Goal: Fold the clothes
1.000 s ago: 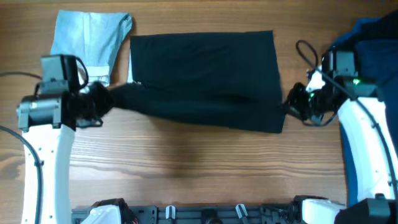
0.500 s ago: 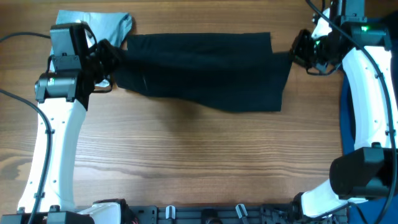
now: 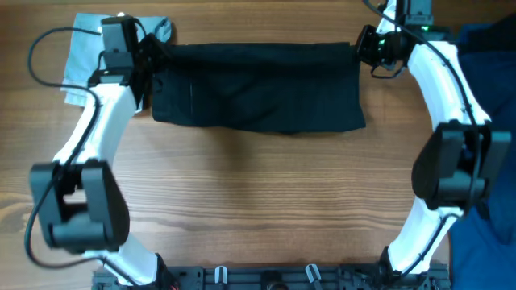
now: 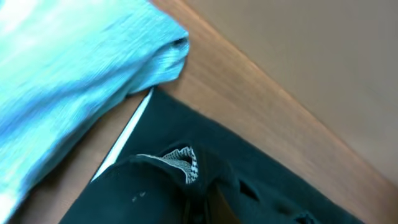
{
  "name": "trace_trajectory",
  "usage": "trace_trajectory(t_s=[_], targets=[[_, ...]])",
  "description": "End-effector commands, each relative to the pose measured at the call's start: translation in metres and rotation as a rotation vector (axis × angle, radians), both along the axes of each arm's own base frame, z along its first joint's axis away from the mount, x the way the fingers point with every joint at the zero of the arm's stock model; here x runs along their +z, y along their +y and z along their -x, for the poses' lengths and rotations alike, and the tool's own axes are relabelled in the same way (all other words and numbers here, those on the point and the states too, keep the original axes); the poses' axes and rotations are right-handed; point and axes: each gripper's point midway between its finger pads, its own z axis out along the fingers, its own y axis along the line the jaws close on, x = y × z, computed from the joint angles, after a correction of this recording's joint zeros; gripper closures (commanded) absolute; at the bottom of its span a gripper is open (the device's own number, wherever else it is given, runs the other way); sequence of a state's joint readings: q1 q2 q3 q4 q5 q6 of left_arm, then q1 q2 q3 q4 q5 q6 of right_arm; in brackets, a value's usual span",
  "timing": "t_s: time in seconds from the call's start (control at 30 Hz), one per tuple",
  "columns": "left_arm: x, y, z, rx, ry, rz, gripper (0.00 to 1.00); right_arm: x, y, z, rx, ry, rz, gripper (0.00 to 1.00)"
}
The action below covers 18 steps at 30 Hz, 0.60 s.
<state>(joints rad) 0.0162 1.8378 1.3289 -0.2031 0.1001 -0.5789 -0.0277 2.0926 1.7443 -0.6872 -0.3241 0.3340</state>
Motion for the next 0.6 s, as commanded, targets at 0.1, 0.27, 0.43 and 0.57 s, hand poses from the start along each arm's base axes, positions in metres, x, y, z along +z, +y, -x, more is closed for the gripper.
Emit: trace_trajectory(t_s=[0.1,0.27,0.43,0.57], targets=[[-0.056,-0.026,-0.029,-0.048,0.004,-0.026,0.72,-0.050,-0.001,-0.029,0.011,-0.023,0.028,0.64],[-0.023,-0.043,-0.037,-0.203,-0.100,-0.183,0.24,-0.035,-0.002,-0.060,0.115,-0.211,0.102,0.11],[0.037,-0.041,-0.013,-0.211,-0.117,-0.197,0.32,0.047,0.016,-0.044,0.232,-0.319,0.077,0.13],[0.013,-0.029,0.012,-0.182,0.036,-0.228,0.65,0.075,0.032,-0.007,0.281,-0.261,0.078,0.80]])
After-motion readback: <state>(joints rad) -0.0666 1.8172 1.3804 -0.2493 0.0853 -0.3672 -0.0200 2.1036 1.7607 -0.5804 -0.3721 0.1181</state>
